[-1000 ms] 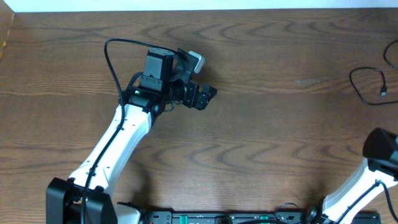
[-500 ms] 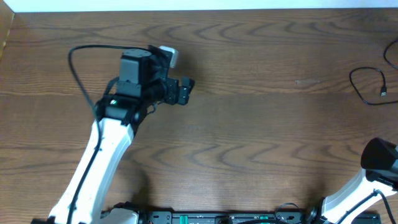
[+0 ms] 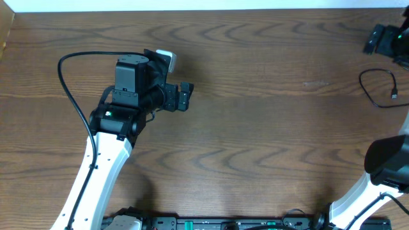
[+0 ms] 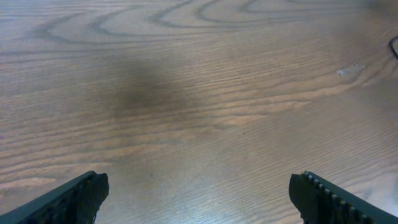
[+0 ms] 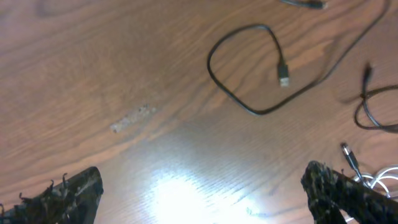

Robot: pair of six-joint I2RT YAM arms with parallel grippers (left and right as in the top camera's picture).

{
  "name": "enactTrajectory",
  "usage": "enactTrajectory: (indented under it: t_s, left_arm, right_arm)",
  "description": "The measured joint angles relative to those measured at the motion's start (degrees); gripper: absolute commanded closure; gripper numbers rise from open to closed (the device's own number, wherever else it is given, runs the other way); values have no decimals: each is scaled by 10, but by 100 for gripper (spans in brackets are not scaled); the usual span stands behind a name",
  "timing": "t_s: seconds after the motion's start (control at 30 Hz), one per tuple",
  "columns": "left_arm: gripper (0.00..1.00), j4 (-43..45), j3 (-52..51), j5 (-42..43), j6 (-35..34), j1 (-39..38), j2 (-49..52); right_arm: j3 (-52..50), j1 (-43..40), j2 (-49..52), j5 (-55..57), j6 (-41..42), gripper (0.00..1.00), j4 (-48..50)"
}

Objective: Untangle cables

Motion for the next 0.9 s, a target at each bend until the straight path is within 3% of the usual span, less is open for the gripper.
enactTrajectory:
  t_s: [0.33, 0.9]
  left_arm:
    - [2, 0, 0, 0, 0, 0, 0]
    - [2, 7, 0, 0, 0, 0, 0]
  right_arm:
    - [-152, -1, 26, -11, -70, 1, 177]
    - [-163, -36, 205, 47, -93, 1, 278]
